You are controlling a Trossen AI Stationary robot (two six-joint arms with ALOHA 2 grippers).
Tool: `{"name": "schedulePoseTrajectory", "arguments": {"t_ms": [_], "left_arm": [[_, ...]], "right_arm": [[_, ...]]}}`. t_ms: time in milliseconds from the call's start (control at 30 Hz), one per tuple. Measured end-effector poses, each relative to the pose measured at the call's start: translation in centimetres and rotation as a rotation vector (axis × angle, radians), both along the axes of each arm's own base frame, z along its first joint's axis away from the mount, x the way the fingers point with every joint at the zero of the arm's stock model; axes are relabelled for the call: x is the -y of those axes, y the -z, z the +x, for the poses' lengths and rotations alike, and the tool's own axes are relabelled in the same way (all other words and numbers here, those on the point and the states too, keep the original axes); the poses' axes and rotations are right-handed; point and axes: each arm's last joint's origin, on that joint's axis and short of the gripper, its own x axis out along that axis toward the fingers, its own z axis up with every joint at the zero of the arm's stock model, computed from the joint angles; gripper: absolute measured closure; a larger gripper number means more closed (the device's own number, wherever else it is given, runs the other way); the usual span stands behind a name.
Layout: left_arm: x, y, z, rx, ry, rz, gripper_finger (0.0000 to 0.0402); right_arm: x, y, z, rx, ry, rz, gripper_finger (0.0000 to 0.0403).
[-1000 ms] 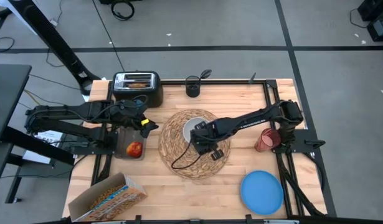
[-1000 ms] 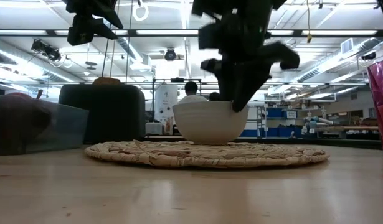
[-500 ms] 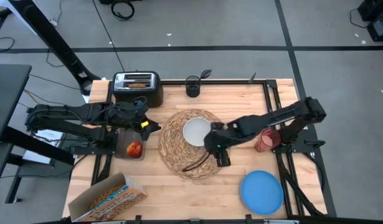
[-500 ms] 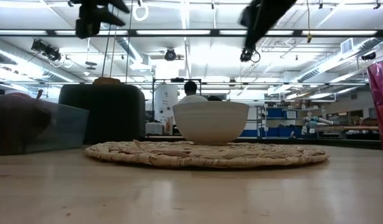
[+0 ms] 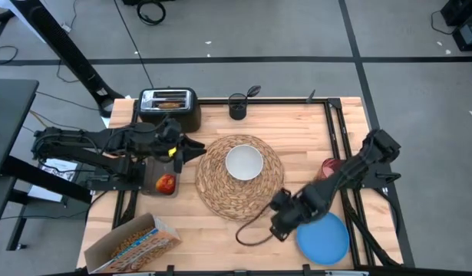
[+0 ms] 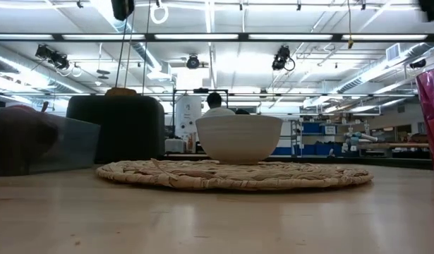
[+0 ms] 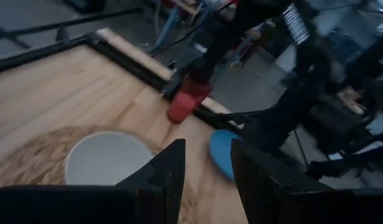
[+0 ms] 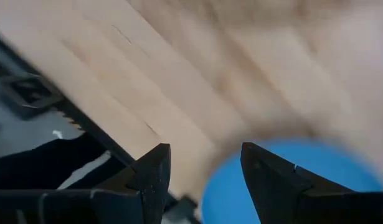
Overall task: Arrange a breakfast setting
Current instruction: Put the blue plate on the placemat to the bottom left of the white bowl
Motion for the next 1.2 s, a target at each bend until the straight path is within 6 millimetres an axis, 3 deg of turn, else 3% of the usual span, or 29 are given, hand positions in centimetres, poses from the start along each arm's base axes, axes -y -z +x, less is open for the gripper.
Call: {"name": "schedulePoseTrajectory", "arguments": {"t_ms": [133, 333, 533, 700, 1067, 1200], "left_arm": [[1.3, -0.9, 0.0, 0.091, 0.074, 0.041, 0.0267], [4.1, -2.1, -0.2, 0.231, 0.216, 0.084, 0.0267], [6.1, -2.0, -0.7, 0.224, 0.264, 0.1, 0.0267], [6.6, -1.9, -0.7, 0.219, 0.284, 0.097, 0.0267], [7.5, -1.7, -1.0, 0.205, 0.327, 0.072, 0.0267], [8.0, -1.2, -1.2, 0.156, 0.355, 0.103, 0.0267]], "right_arm": [[-2.2, 2.4, -0.8, -0.17, 0.127, 0.004, 0.0203], [-4.5, 6.1, -0.5, -0.272, 0.253, -0.017, 0.0206], [-5.4, 9.6, -0.2, -0.351, 0.311, -0.067, 0.0223], [-6.0, 11.4, 0.0, -0.367, 0.301, -0.083, 0.026], [-5.9, 10.7, -0.4, -0.382, 0.326, -0.079, 0.0383], [-6.0, 8.6, -0.5, -0.361, 0.31, -0.023, 0.039]]}}
